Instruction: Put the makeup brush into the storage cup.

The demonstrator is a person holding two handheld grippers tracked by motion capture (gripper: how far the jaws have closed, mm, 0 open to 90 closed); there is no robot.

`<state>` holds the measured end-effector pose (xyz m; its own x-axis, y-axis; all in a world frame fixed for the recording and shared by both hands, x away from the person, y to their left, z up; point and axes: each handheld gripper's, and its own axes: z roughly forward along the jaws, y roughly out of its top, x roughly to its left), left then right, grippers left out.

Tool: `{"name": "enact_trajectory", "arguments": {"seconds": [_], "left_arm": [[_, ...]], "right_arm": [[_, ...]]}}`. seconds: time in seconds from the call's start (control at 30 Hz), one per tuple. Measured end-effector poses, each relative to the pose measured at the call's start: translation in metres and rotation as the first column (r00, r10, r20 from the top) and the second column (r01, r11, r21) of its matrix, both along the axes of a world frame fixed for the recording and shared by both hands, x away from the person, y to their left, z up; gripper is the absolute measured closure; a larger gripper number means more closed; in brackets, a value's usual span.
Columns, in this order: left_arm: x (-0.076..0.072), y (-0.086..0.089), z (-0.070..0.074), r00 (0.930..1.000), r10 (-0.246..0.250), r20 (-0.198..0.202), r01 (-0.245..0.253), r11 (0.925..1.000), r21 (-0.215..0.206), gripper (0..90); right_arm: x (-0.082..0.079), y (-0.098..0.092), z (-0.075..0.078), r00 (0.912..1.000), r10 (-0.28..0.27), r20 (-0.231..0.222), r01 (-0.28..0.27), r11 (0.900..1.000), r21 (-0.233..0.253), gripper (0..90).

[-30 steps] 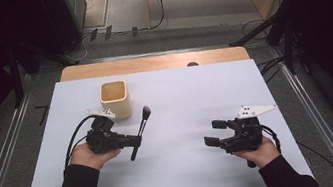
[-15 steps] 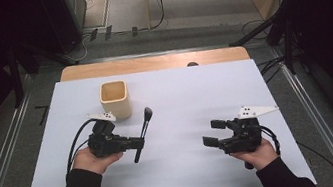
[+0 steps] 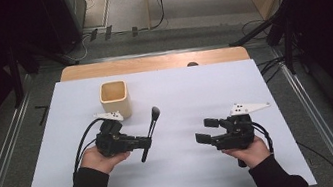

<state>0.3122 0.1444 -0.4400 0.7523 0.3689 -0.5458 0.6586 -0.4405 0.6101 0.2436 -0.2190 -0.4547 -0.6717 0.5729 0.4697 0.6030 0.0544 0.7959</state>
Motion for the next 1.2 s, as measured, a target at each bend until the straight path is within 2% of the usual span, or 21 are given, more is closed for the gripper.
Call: {"name": "enact_trajectory", "arguments": {"seconds": [0.1,0.17,0.3,0.47,0.73,0.83,0.9,0.97,1.2], "left_arm": [[0.001,-0.005,-0.002,0.9999,0.003,-0.011,-0.003,0.9998,-0.019,80.5],[0.001,-0.009,-0.002,1.0000,-0.004,-0.008,0.004,0.9998,-0.017,80.5],[0.000,-0.013,-0.003,0.9999,-0.009,-0.006,0.009,0.9998,-0.016,80.4],[0.001,-0.014,-0.004,1.0000,0.004,0.007,-0.004,0.9999,-0.012,80.4],[0.005,-0.023,-0.005,0.9999,0.008,0.012,-0.008,0.9998,-0.021,80.4],[0.007,-0.027,-0.006,0.9999,0.006,0.014,-0.005,0.9998,-0.020,80.5],[0.008,-0.033,-0.007,0.9999,0.001,0.010,-0.001,0.9998,-0.022,80.4],[0.009,-0.037,-0.007,0.9999,-0.003,0.012,0.003,0.9999,-0.014,80.5],[0.007,-0.044,-0.006,0.9997,0.000,0.023,0.001,0.9995,-0.031,80.4]], "right_arm": [[0.004,0.004,-0.001,1.0000,0.006,0.002,-0.006,1.000,-0.004,22.3],[0.007,0.007,-0.001,1.0000,0.004,-0.003,-0.004,1.000,-0.004,22.3],[0.012,0.014,-0.001,0.9998,0.012,-0.013,-0.012,1.000,0.029,23.8],[0.017,0.026,0.001,0.9993,0.031,-0.019,-0.031,0.999,0.011,22.7],[0.026,0.033,0.002,0.9989,0.032,-0.034,-0.031,0.998,0.046,23.7],[0.030,0.036,0.002,0.9982,0.029,-0.052,-0.025,0.997,0.076,23.9],[0.031,0.039,0.003,0.9985,0.029,-0.047,-0.025,0.997,0.074,24.0],[0.033,0.041,0.005,0.9986,0.028,-0.045,-0.025,0.997,0.069,25.3],[0.039,0.049,0.003,0.9979,0.021,-0.061,-0.016,0.997,0.074,34.0]]}}
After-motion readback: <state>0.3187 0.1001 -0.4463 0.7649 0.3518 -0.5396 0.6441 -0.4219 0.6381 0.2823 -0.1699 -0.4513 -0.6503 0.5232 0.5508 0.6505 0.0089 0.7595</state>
